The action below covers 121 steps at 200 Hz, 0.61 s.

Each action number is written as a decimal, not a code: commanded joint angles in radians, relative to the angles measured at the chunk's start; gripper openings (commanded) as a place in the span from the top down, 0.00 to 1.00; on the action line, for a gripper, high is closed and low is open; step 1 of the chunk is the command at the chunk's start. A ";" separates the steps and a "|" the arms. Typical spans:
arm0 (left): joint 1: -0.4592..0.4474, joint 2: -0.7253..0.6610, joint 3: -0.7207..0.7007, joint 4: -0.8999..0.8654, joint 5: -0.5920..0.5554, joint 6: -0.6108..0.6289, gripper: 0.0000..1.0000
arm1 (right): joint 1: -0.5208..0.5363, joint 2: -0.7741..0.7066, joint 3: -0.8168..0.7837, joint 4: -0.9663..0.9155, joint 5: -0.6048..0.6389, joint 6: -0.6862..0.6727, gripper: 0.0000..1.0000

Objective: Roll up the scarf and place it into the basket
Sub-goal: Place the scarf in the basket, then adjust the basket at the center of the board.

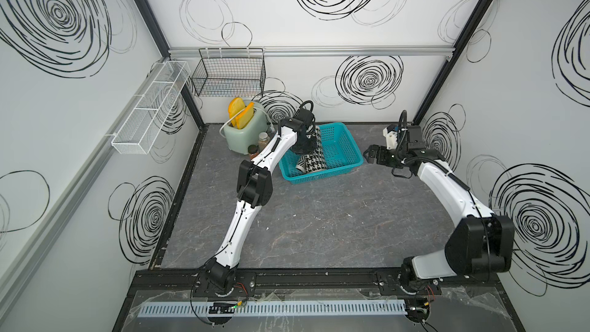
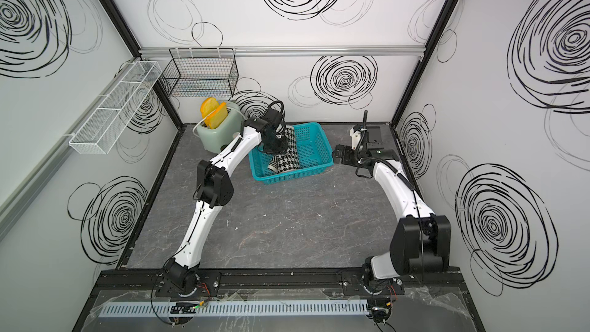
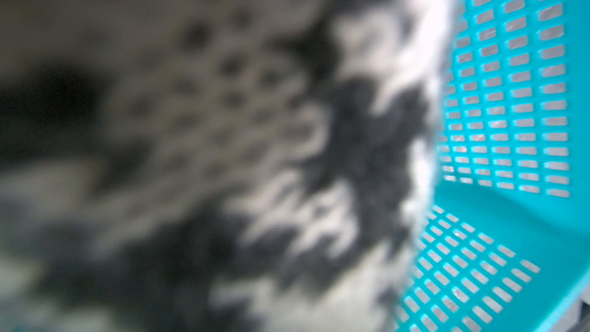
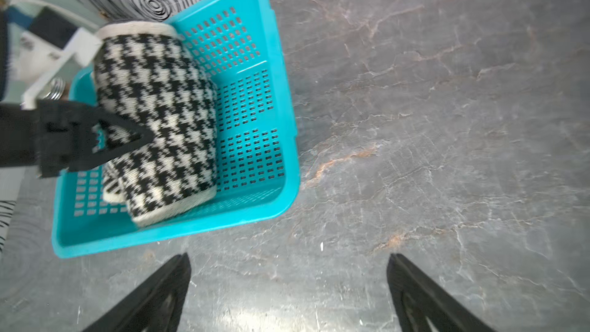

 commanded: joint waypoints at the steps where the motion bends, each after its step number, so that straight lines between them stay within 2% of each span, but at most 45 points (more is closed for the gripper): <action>1: 0.013 0.007 0.024 0.041 0.085 -0.049 1.00 | -0.069 0.074 -0.031 0.149 -0.200 0.023 0.01; 38: 0.015 0.007 0.024 0.027 0.106 -0.050 1.00 | -0.067 0.184 -0.083 0.326 -0.342 0.063 0.00; 62: 0.013 0.005 0.009 0.023 0.105 -0.044 1.00 | -0.045 0.205 -0.097 0.427 -0.430 0.108 0.01; 81: 0.007 0.010 0.005 0.035 0.115 -0.052 1.00 | -0.001 0.242 -0.073 0.426 -0.400 0.104 0.00; 100: 0.001 0.013 0.006 0.048 0.122 -0.063 1.00 | 0.000 0.274 -0.062 0.435 -0.378 0.116 0.01; 121: -0.005 0.017 0.005 0.050 0.114 -0.069 1.00 | 0.002 0.327 -0.025 0.404 -0.364 0.097 0.05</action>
